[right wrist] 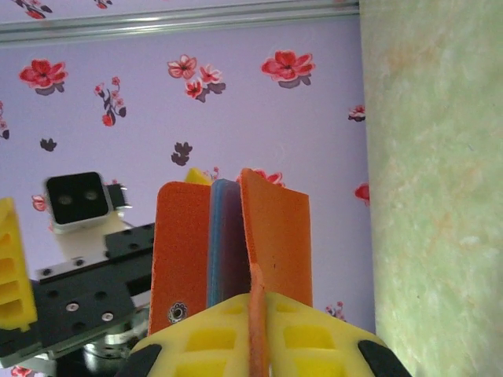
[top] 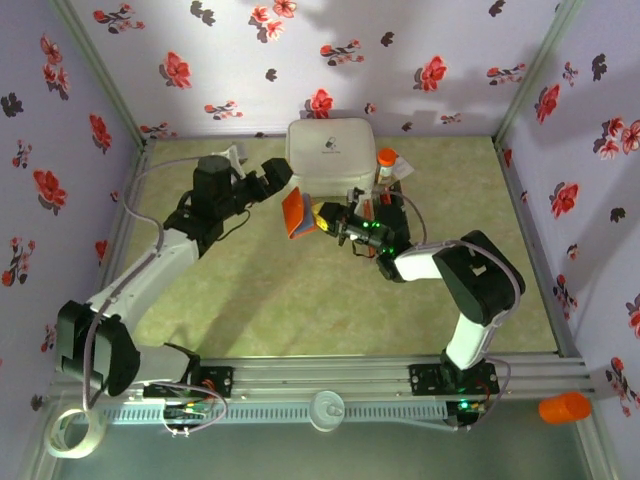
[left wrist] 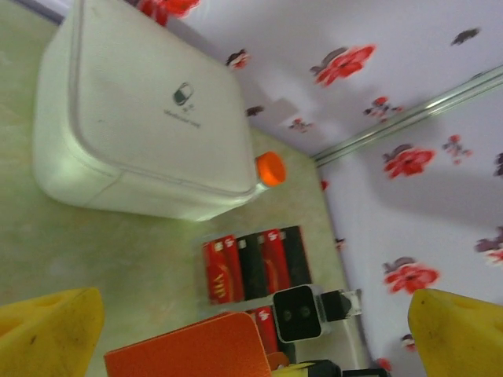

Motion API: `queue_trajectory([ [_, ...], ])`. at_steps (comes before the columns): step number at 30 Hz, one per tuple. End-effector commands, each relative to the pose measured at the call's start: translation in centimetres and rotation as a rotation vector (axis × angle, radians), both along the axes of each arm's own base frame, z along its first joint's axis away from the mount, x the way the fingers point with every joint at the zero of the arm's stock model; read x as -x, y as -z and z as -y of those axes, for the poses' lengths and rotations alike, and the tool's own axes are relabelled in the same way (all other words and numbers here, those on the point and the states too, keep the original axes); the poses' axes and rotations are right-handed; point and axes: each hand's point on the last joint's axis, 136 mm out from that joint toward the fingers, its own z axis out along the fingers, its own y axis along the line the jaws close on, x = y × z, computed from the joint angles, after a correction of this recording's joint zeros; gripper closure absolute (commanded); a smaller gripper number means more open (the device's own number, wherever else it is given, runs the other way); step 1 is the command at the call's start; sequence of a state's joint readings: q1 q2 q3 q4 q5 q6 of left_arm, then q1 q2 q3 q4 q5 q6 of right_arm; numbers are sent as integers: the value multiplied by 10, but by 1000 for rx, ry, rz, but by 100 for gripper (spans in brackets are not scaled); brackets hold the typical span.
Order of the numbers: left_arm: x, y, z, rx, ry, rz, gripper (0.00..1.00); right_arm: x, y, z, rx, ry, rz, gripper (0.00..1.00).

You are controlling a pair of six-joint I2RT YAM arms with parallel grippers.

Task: Put the credit cards into the card holder
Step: Open the card holder at the center of the table.

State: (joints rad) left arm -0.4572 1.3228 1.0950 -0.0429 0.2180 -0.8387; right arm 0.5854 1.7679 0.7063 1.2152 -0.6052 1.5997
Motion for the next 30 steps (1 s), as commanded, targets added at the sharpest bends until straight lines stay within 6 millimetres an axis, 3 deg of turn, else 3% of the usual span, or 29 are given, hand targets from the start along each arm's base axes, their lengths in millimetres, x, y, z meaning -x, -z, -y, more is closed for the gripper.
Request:
queue_trajectory([
  [1, 22, 44, -7, -305, 74, -123, 0, 9, 2, -4, -10, -2, 55, 100],
  [12, 43, 76, -5, -698, 122, -177, 0, 24, 44, -13, 33, 3, -4, 100],
  [22, 51, 105, 2, -837, 171, -208, 0, 23, 57, -8, 55, 40, -20, 100],
  [30, 54, 114, -12, -899, 131, -213, 0, 23, 71, -3, 94, 65, -36, 100],
])
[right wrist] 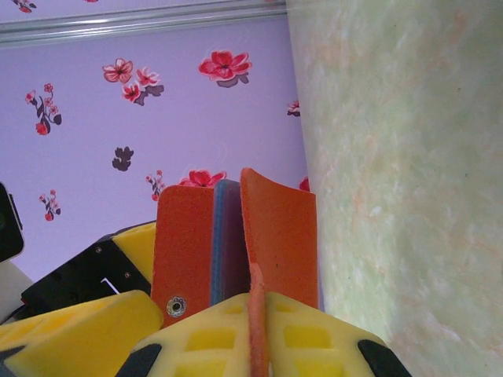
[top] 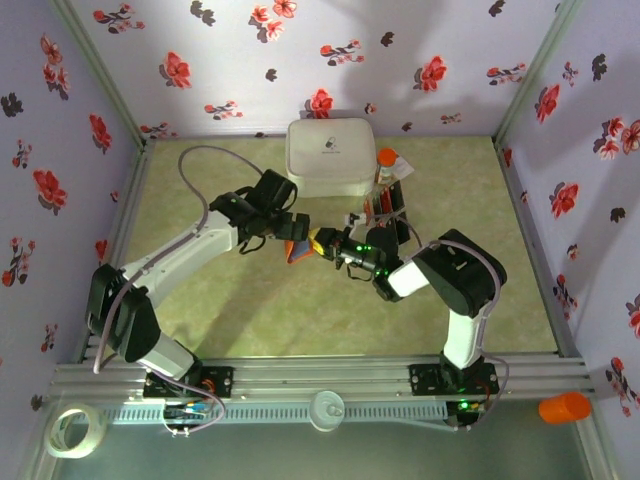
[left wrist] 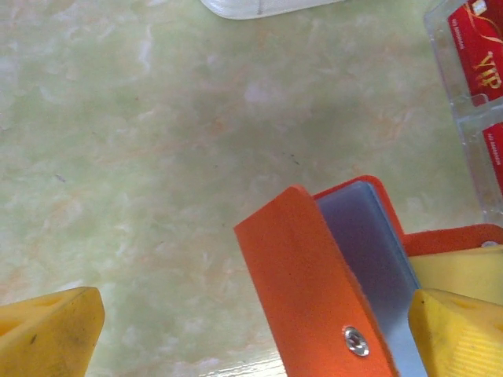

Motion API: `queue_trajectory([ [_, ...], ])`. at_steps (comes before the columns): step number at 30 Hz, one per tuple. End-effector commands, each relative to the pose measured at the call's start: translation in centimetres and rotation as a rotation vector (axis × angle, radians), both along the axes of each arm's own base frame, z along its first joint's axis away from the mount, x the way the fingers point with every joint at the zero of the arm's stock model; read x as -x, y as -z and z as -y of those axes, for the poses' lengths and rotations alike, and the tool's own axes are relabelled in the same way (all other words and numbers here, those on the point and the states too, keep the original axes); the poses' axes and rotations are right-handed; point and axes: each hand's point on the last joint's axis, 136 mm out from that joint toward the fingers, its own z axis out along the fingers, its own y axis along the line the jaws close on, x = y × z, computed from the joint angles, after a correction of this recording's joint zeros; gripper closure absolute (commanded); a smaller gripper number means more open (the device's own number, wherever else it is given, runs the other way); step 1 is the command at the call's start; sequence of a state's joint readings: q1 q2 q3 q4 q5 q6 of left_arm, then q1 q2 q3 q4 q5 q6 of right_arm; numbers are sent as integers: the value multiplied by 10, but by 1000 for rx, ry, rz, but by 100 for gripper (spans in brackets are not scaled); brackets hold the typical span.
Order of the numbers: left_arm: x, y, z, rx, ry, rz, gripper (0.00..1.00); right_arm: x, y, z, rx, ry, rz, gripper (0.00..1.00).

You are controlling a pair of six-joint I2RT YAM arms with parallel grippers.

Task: Put the credit cards into the card holder
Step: Open the card holder at the center of the table.

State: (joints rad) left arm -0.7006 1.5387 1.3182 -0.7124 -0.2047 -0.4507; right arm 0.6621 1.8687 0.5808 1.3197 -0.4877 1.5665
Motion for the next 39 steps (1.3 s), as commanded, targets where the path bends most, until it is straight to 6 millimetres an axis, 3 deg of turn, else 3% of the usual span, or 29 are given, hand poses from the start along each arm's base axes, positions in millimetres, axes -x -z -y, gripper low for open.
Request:
queue_trajectory([
  [1, 3, 2, -15, -70, -11, 21, 0, 0, 6, 3, 18, 25, 32, 100],
  [14, 10, 30, -29, -154, -15, -7, 0, 2, 33, 14, 95, 81, 5, 100],
  [30, 14, 94, -47, -383, 30, -131, 0, 11, 74, 19, 190, 140, -40, 100],
  [39, 14, 112, -54, -441, 32, -146, 0, 19, 92, 22, 231, 150, -64, 100],
])
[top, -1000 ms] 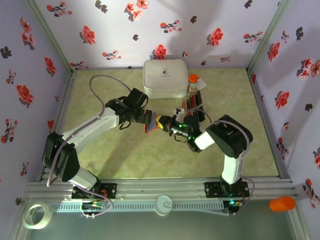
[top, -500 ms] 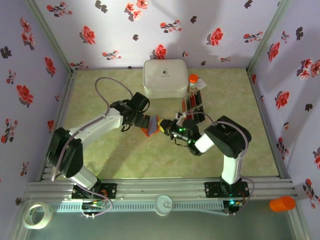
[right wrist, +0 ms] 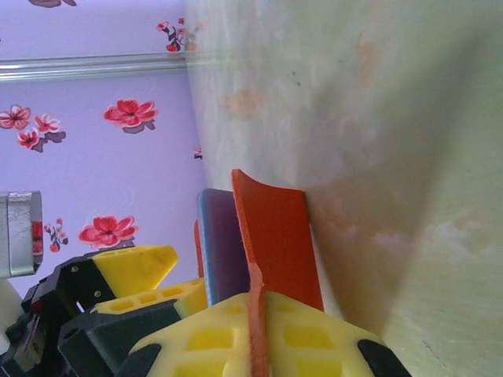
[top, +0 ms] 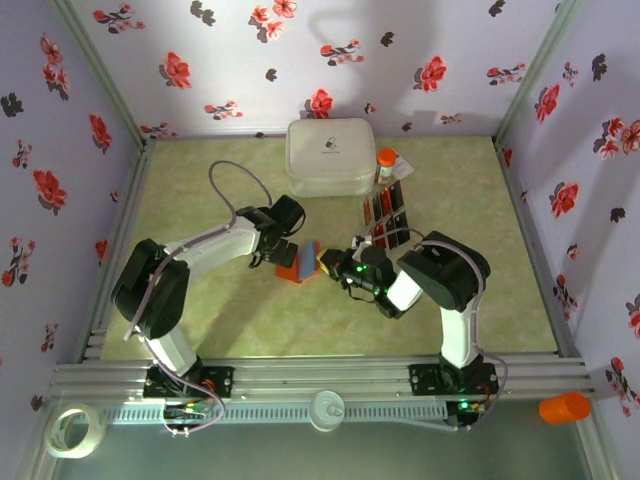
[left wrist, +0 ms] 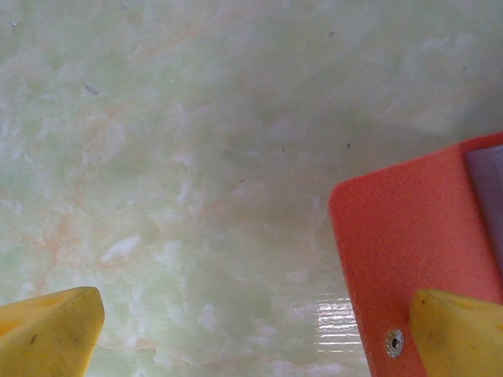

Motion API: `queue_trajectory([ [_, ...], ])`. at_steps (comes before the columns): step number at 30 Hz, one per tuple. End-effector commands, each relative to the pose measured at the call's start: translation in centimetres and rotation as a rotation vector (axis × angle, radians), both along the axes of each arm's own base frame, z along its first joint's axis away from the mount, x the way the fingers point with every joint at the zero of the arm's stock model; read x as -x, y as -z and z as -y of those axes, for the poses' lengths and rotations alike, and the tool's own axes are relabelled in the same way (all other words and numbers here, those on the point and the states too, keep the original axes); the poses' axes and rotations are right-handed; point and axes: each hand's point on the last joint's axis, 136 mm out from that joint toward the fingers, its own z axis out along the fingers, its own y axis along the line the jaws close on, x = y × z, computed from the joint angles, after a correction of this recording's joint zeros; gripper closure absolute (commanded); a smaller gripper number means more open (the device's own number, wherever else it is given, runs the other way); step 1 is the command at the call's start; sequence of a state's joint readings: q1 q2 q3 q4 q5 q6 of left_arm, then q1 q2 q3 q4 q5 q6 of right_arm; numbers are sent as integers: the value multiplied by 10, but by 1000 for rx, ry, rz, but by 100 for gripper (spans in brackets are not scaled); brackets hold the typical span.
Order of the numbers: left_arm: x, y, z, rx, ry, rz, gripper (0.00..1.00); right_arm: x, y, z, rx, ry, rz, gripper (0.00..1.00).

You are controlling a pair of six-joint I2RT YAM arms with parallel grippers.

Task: Put the credit cards into the card holder
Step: Open the card holder at the center of the table.

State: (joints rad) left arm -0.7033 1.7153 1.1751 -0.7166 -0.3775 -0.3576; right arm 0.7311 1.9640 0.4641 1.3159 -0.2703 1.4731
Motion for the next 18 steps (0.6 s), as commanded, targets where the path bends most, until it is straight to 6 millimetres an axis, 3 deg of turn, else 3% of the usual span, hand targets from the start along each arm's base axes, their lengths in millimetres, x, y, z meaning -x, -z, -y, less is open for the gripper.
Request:
queue_trajectory([
  [1, 3, 11, -8, -69, 16, -10, 0, 3, 11, 4, 27, 19, -5, 100],
  [11, 4, 33, -15, -167, 28, -64, 0, 8, 23, 5, 45, 29, -24, 100],
  [18, 1, 35, -5, -203, 45, -77, 0, 10, 27, 5, 52, 34, -33, 100],
])
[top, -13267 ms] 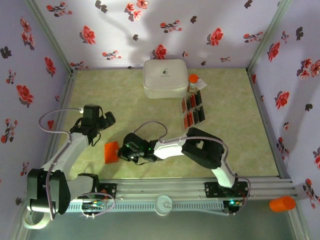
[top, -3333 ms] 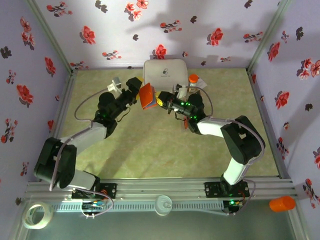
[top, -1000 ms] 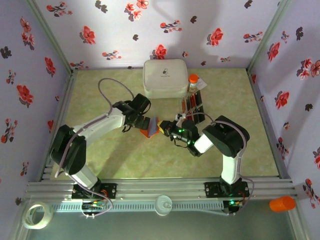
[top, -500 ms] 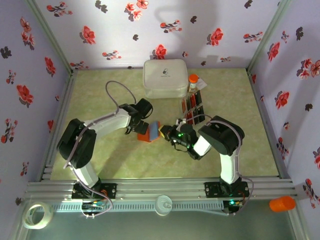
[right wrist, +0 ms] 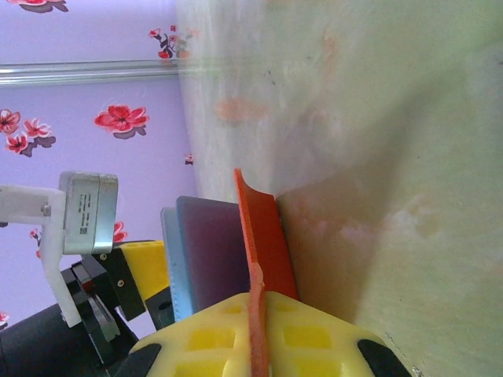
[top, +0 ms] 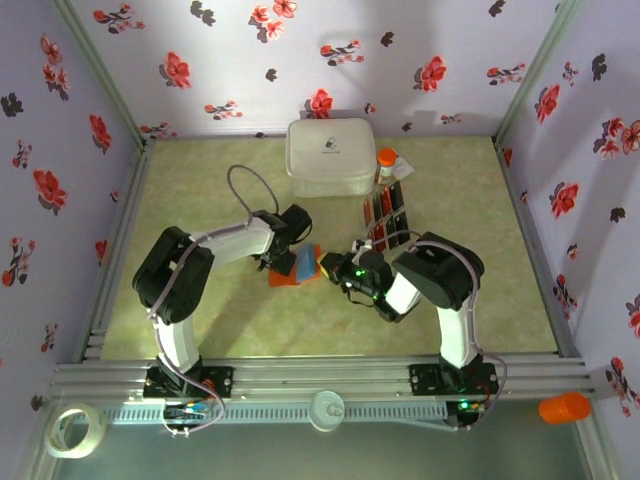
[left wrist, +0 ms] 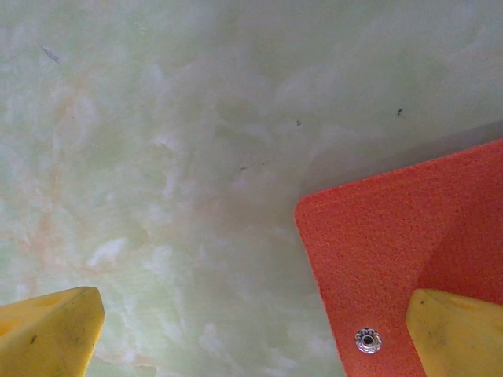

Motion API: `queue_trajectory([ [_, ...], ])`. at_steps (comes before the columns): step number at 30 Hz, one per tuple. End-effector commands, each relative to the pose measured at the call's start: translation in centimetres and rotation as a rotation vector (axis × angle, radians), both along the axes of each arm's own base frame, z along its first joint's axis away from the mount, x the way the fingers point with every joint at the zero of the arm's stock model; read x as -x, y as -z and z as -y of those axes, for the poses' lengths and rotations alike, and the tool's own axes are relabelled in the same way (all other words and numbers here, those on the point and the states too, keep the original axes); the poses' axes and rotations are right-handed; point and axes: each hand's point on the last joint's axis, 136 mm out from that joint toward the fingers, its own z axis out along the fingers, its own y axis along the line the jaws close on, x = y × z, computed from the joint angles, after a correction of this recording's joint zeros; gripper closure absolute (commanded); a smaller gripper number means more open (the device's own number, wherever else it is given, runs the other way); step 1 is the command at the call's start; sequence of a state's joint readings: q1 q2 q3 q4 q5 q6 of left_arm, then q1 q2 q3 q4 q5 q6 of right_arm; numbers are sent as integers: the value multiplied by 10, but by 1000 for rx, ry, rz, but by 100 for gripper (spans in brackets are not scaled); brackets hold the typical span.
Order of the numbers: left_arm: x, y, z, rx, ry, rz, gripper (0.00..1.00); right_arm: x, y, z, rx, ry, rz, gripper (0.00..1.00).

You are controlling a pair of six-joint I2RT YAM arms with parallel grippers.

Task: Put the credit cards into the card holder
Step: Open the card holder at the center of the table.

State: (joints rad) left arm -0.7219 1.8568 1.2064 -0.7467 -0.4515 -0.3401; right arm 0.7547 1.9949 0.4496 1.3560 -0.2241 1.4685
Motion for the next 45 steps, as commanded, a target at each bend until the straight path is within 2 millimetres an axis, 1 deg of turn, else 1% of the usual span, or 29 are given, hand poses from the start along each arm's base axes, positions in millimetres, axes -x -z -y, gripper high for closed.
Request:
queue_trajectory([
  [1, 0, 0, 4, -48, 26, -15, 0, 6, 19, 5, 38, 14, -42, 100],
  [11, -4, -21, 25, -52, 71, 35, 0, 10, 24, 2, 44, 7, -53, 100],
  [13, -5, -20, 26, -57, 73, 39, 0, 10, 23, 2, 42, 5, -53, 100],
  [19, -1, -4, 21, -71, 65, 28, 0, 11, 19, -1, 52, -16, -50, 100],
  [24, 2, 5, 16, -79, 58, 31, 0, 11, 4, 0, 95, -31, -22, 73],
  [27, 3, 9, 16, -81, 59, 29, 0, 11, -8, 3, 135, -35, 0, 61],
  [29, 3, 10, 15, -78, 57, 31, 0, 13, -14, 7, 160, -34, 10, 58],
  [32, 3, 11, 16, -69, 55, 36, 0, 17, -21, 15, 201, -36, 22, 57],
  [35, 2, 10, 17, -65, 55, 40, 0, 21, -27, 22, 251, -44, 40, 61],
  [36, 2, 10, 17, -65, 56, 42, 0, 23, -28, 25, 269, -46, 43, 65],
  [39, 2, 9, 18, -61, 57, 44, 0, 25, -35, 29, 319, -60, 71, 82],
  [41, 1, 8, 18, -58, 57, 47, 0, 27, -43, 28, 346, -75, 93, 90],
  [42, 1, 7, 19, -56, 58, 48, 0, 27, -48, 27, 358, -84, 106, 94],
  [45, 0, 7, 20, -54, 59, 49, 0, 27, -53, 21, 377, -117, 123, 100],
])
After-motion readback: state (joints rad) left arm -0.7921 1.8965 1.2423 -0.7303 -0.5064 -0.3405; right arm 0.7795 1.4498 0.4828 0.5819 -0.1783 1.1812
